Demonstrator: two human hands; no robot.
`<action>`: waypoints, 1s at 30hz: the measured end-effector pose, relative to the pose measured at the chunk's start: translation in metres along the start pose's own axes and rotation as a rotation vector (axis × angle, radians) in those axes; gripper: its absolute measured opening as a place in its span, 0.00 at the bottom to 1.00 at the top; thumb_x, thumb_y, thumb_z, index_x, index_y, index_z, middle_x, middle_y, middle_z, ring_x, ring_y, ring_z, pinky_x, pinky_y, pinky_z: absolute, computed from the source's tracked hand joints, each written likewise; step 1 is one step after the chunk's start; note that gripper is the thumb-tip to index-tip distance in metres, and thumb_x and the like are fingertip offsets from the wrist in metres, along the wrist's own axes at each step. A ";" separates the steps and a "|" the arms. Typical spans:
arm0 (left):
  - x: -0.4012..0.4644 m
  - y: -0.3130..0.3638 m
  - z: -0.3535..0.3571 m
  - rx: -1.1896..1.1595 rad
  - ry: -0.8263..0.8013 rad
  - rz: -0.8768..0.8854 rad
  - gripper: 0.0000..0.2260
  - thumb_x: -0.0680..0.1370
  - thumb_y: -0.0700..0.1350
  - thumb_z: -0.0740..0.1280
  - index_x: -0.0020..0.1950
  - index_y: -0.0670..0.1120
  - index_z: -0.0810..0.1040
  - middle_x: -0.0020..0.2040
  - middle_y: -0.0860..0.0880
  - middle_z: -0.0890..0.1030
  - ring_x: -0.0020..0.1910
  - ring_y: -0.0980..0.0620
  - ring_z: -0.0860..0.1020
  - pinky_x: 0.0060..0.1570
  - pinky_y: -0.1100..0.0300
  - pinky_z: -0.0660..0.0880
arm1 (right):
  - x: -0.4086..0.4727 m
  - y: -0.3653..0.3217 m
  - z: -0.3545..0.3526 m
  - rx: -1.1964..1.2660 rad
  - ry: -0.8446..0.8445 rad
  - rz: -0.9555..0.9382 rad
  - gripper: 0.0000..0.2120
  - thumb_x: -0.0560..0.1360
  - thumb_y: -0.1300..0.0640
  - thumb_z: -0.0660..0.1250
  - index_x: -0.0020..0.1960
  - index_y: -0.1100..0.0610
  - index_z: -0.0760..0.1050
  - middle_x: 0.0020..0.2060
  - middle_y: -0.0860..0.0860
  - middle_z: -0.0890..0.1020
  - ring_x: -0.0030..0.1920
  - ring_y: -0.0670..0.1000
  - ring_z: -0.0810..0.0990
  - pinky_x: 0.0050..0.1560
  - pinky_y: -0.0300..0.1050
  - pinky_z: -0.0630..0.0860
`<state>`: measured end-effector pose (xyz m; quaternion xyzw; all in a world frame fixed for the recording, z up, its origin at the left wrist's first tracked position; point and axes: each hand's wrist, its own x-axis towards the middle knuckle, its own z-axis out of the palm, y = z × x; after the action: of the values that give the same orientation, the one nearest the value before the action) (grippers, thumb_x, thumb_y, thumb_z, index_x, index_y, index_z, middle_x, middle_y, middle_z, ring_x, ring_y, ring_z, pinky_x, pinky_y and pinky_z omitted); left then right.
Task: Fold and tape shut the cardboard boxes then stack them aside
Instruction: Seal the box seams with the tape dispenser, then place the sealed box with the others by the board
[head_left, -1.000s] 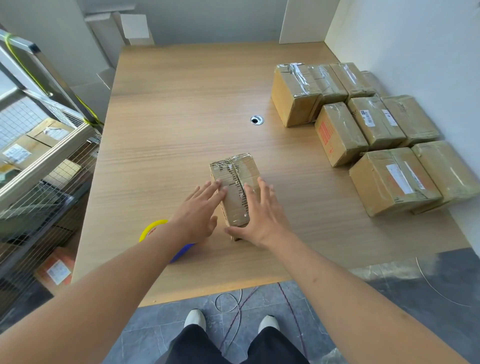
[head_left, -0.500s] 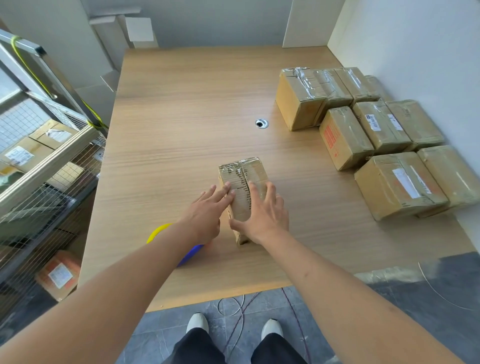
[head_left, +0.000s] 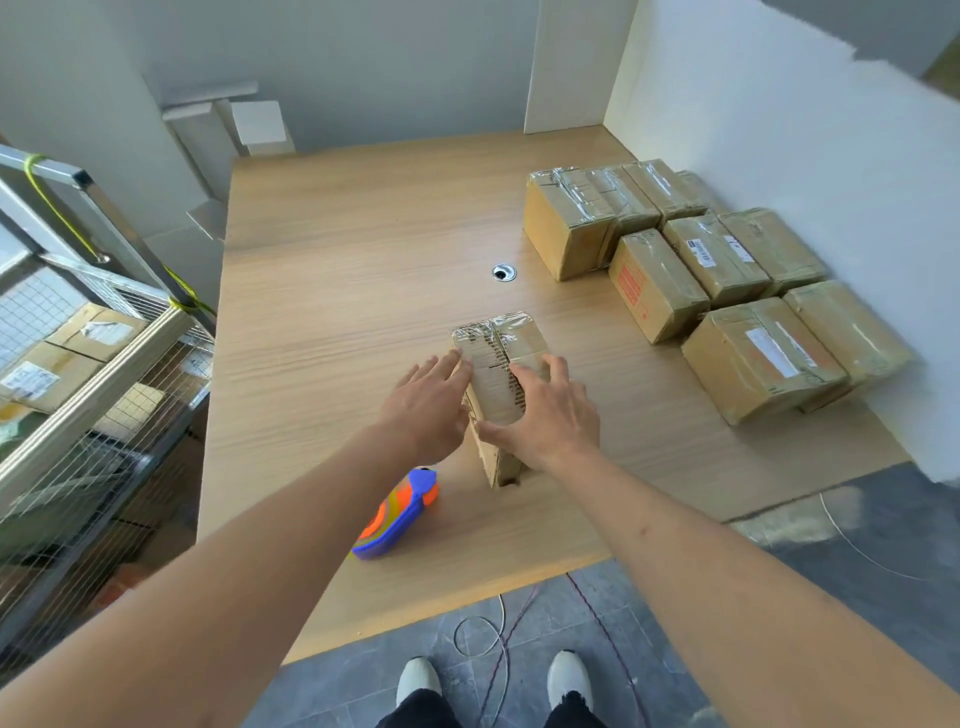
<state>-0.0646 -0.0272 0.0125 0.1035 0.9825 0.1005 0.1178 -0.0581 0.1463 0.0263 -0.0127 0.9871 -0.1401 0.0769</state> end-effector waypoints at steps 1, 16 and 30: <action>0.000 0.003 -0.010 0.003 0.010 0.010 0.31 0.85 0.49 0.60 0.84 0.48 0.50 0.85 0.48 0.49 0.83 0.44 0.51 0.81 0.50 0.49 | -0.003 0.000 -0.010 -0.004 0.009 0.009 0.47 0.63 0.26 0.70 0.77 0.42 0.64 0.74 0.51 0.62 0.67 0.60 0.71 0.63 0.55 0.72; 0.027 0.119 -0.110 0.032 0.144 0.044 0.28 0.86 0.55 0.54 0.84 0.46 0.53 0.84 0.47 0.51 0.83 0.41 0.52 0.81 0.47 0.51 | -0.005 0.077 -0.154 0.047 0.173 -0.005 0.47 0.63 0.24 0.68 0.77 0.44 0.64 0.74 0.50 0.63 0.68 0.60 0.71 0.63 0.58 0.74; 0.098 0.231 -0.087 -0.017 0.158 -0.099 0.27 0.86 0.54 0.56 0.83 0.45 0.56 0.84 0.46 0.53 0.82 0.43 0.53 0.80 0.47 0.54 | 0.048 0.209 -0.188 0.073 0.072 -0.080 0.46 0.66 0.25 0.67 0.77 0.45 0.63 0.76 0.52 0.63 0.71 0.60 0.69 0.65 0.59 0.74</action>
<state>-0.1380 0.2011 0.1261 0.0453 0.9918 0.1106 0.0455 -0.1350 0.3959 0.1394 -0.0442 0.9821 -0.1793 0.0363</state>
